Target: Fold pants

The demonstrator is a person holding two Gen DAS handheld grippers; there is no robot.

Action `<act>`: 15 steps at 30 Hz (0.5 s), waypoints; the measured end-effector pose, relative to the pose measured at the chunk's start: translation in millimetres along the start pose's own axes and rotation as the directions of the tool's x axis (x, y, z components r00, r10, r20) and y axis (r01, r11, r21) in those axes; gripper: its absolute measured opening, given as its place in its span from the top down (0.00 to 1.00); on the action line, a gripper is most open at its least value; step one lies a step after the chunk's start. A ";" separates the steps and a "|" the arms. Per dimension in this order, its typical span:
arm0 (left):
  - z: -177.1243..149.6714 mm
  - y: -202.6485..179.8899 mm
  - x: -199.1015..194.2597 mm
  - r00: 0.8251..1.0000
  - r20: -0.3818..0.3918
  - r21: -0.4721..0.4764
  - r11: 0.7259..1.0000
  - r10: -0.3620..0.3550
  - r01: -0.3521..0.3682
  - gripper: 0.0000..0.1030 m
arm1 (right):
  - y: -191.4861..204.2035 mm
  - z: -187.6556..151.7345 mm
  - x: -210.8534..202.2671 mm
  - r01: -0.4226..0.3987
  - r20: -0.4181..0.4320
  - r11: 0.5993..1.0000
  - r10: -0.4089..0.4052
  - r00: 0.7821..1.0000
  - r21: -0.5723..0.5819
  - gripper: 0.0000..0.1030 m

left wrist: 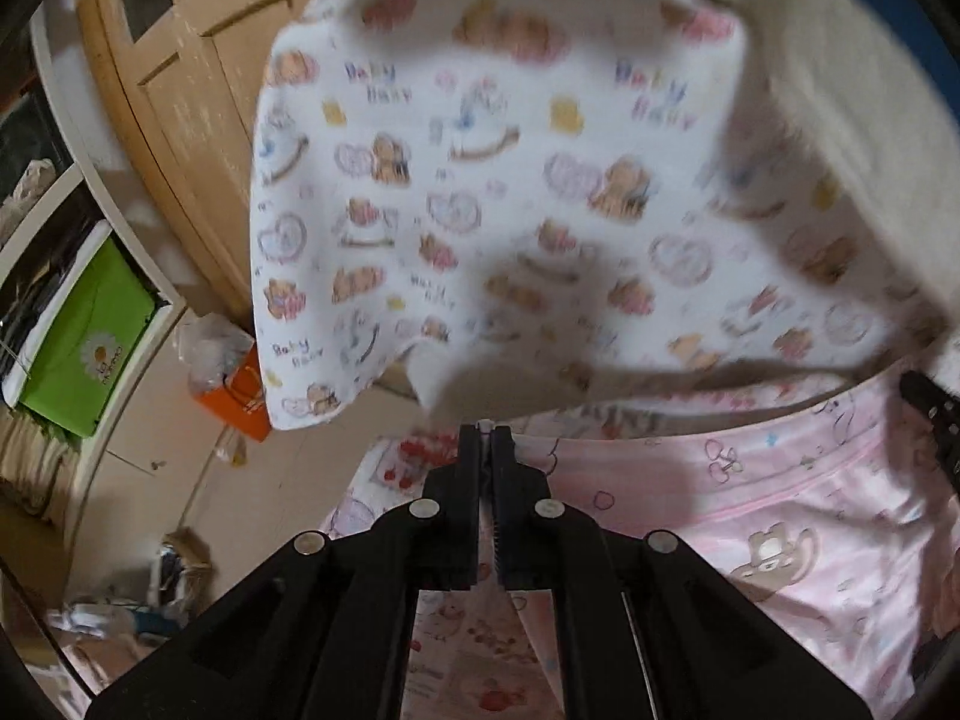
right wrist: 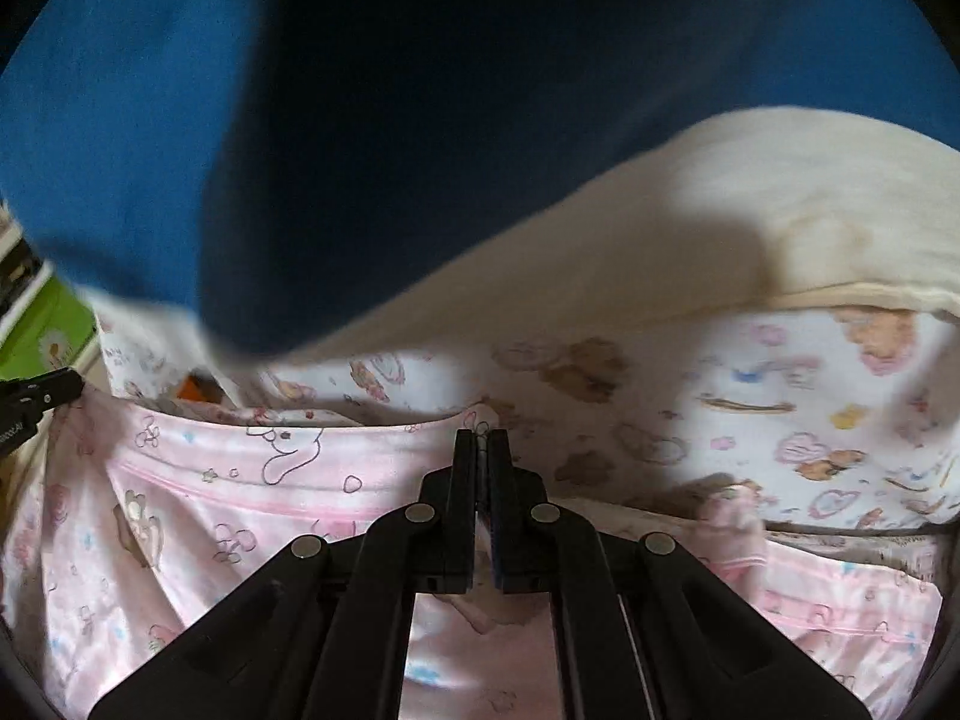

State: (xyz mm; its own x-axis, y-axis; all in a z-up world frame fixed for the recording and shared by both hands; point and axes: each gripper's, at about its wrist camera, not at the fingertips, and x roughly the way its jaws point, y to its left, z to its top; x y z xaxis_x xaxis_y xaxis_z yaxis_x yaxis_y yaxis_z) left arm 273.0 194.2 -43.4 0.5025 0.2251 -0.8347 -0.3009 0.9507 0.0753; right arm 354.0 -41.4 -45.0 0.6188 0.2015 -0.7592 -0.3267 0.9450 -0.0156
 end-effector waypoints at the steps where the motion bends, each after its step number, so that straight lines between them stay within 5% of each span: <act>1: -1.9 -4.1 2.2 1.000 -0.007 0.018 1.000 0.019 -0.019 0.97 | 1.6 0.1 1.7 0.005 0.002 1.000 -0.005 1.000 0.005 0.97; 6: -7.2 -20.5 9.8 0.991 0.000 0.083 0.987 0.137 -0.136 0.92 | -12.3 3.6 -0.7 -0.032 0.012 0.993 0.031 0.999 0.115 0.87; 7: -7.6 -21.6 7.8 0.984 0.028 0.090 0.980 0.178 -0.180 0.92 | -14.9 3.1 -4.2 -0.034 0.018 0.993 0.033 0.999 0.113 0.73; 8: -7.6 -21.9 5.2 0.977 0.050 0.093 0.973 0.205 -0.209 0.81 | -17.5 3.1 -9.0 -0.017 0.026 0.995 0.015 1.000 0.098 0.51; 10: -6.4 -17.1 0.7 0.977 0.064 0.077 0.975 0.203 -0.207 0.66 | -26.9 -0.2 -25.1 0.028 0.067 0.996 -0.034 0.997 0.082 0.28; 15: -5.8 -23.9 -32.0 0.972 0.194 0.079 0.985 0.132 -0.150 0.66 | -65.1 -12.5 -65.4 0.024 0.128 0.995 -0.037 0.991 0.101 0.28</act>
State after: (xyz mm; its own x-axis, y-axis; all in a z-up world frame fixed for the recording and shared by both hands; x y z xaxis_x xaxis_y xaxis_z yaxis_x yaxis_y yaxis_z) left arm 259.4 163.1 -21.6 0.6059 0.3861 -0.6956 -0.3077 0.9200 0.2427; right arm 325.8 -119.4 -2.5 0.7170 0.1974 -0.6685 -0.2380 0.9708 0.0314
